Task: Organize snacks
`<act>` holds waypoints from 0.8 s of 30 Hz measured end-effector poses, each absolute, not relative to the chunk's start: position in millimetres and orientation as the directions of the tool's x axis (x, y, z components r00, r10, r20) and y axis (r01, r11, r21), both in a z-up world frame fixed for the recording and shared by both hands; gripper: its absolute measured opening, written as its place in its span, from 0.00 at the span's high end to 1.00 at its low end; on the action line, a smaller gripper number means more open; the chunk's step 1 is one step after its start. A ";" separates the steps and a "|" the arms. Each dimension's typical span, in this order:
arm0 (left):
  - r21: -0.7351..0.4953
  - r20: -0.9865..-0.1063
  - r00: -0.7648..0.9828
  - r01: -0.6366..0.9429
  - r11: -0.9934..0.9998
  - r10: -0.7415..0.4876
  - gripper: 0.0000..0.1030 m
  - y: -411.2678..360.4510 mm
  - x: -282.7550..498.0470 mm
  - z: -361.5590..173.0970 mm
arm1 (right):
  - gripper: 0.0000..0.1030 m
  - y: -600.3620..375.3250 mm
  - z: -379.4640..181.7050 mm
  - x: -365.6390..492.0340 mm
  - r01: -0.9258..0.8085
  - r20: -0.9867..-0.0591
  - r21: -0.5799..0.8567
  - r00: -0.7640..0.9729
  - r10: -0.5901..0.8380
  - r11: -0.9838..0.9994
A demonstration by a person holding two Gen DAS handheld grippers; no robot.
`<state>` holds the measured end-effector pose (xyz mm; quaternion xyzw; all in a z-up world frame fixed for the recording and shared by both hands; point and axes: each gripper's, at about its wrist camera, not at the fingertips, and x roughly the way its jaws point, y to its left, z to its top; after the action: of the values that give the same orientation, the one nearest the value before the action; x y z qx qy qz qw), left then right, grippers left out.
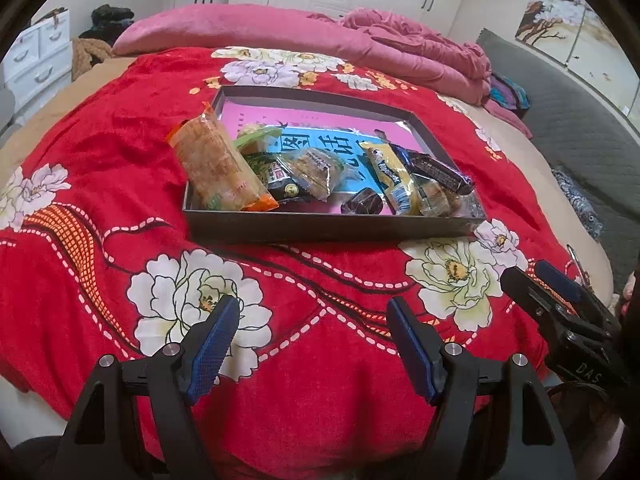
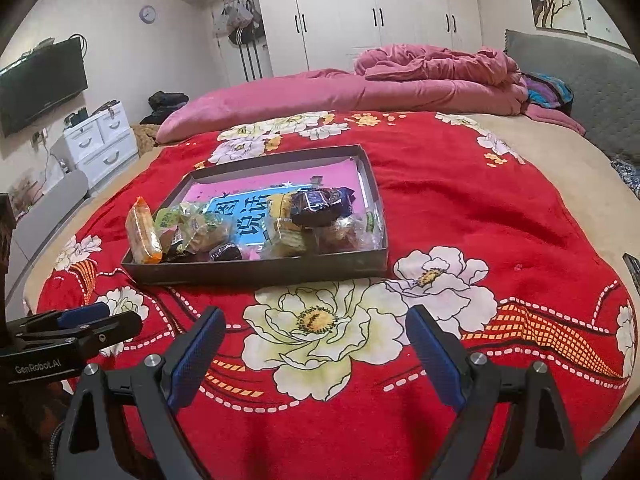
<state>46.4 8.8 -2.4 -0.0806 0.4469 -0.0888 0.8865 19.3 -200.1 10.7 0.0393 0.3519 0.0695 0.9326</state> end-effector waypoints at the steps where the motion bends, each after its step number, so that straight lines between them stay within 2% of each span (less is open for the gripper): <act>1: -0.220 -0.779 0.585 0.084 0.972 -0.226 0.25 8.8 46.3 -2.4 | 0.11 -199.6 10.3 19.5 -0.104 -0.652 0.119 0.742 0.157 0.987; 24: -0.213 -0.771 0.595 0.097 0.972 -0.228 0.25 5.9 45.6 1.2 | 0.11 -199.7 11.5 18.1 -0.101 -0.646 0.114 0.749 0.151 0.988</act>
<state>45.6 5.9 1.2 -0.0742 0.4408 -0.0915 0.8898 18.1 -199.7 11.5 0.0359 0.3481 0.0673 0.9344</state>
